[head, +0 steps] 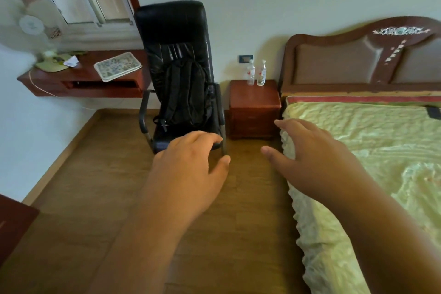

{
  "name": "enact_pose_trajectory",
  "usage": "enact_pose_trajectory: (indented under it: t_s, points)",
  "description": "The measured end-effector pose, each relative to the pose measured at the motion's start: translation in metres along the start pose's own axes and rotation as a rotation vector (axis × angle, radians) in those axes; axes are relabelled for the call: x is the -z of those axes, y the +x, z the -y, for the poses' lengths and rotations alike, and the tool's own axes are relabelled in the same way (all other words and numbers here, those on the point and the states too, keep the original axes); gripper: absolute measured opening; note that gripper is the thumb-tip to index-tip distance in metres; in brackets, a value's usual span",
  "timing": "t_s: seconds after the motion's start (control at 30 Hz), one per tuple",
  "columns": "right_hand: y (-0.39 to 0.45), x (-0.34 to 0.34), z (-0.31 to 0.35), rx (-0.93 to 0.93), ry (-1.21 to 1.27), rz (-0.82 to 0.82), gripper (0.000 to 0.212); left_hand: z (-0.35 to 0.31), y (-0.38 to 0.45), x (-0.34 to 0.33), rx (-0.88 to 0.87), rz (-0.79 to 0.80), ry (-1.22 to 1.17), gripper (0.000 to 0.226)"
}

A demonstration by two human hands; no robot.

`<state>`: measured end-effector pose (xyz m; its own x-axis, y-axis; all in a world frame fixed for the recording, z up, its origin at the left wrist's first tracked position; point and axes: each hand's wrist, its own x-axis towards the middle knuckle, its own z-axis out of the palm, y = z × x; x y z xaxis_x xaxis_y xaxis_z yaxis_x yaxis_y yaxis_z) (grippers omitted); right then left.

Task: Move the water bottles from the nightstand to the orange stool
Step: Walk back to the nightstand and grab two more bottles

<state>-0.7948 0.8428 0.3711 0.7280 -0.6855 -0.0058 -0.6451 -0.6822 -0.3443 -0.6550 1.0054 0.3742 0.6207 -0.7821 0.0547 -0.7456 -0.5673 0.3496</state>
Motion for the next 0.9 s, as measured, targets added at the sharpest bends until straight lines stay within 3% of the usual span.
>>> enact_pose_trajectory:
  t_s: [0.37,0.7,0.9]
  points:
    - [0.118,0.002,-0.029,-0.162,-0.053,0.008,0.072,0.013,0.156,-0.022,-0.090,0.058,-0.058,0.048]
    - [0.243,0.001,-0.009,-0.325,-0.076,-0.101,0.069,0.041,0.329,-0.008,-0.222,0.032,0.012,0.049]
    - [0.298,-0.006,-0.021,-0.355,-0.035,-0.034,0.072,0.052,0.385,-0.013,-0.243,0.095,-0.007,0.051]
